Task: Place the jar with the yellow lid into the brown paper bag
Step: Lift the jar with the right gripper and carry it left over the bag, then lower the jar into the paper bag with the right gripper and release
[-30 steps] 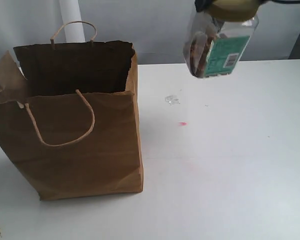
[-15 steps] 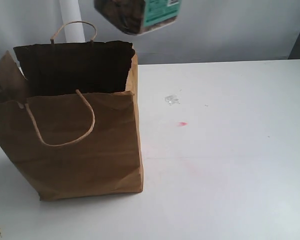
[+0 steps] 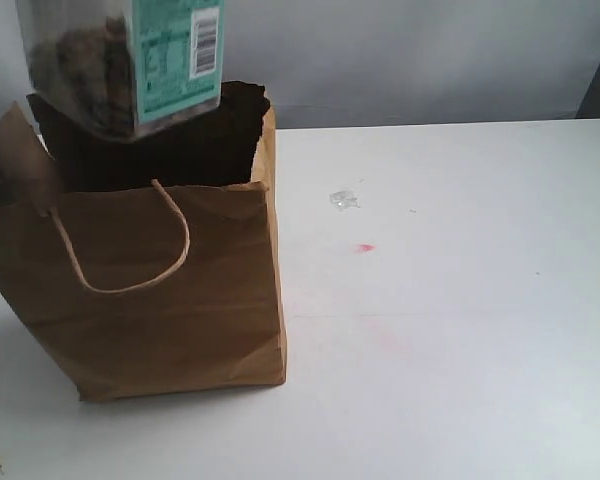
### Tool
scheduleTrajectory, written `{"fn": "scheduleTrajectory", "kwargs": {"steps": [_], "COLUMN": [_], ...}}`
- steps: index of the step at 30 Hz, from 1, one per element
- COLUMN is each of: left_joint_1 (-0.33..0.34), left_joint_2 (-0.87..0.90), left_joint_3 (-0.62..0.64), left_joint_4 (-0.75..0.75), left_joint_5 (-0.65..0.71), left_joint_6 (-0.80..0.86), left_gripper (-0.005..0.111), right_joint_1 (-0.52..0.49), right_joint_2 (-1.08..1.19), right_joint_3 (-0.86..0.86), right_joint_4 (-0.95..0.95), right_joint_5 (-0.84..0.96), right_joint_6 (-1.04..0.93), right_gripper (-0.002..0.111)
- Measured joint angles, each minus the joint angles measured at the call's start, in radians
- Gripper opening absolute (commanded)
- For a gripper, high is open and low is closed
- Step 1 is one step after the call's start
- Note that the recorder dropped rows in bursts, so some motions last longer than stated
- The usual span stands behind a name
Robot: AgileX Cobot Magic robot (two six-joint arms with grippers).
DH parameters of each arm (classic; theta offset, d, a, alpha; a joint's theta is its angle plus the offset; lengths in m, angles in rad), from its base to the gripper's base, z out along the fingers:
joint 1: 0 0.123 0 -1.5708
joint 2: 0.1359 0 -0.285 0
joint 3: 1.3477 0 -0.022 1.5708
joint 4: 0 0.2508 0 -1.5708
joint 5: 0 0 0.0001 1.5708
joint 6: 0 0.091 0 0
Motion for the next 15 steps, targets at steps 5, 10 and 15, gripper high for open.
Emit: {"fn": "scheduleTrajectory", "kwargs": {"steps": [5,10,15], "left_joint_1": [0.0,0.0,0.0], "left_joint_2": [0.0,0.0,0.0], "left_joint_3": [0.0,0.0,0.0], "left_joint_4": [0.0,0.0,0.0], "left_joint_5": [0.0,0.0,0.0], "left_joint_6": [0.0,0.0,0.0], "left_gripper": [0.001,0.001,0.001], "right_joint_1": [0.0,0.0,0.0], "right_joint_2": [0.09,0.136,0.163], "right_joint_3": [0.0,0.0,0.0], "right_joint_4": [0.001,0.001,0.001], "right_joint_5": [0.0,0.0,0.0], "right_joint_6": [0.002,0.004,0.007], "right_gripper": [0.0,0.0,0.0]}}
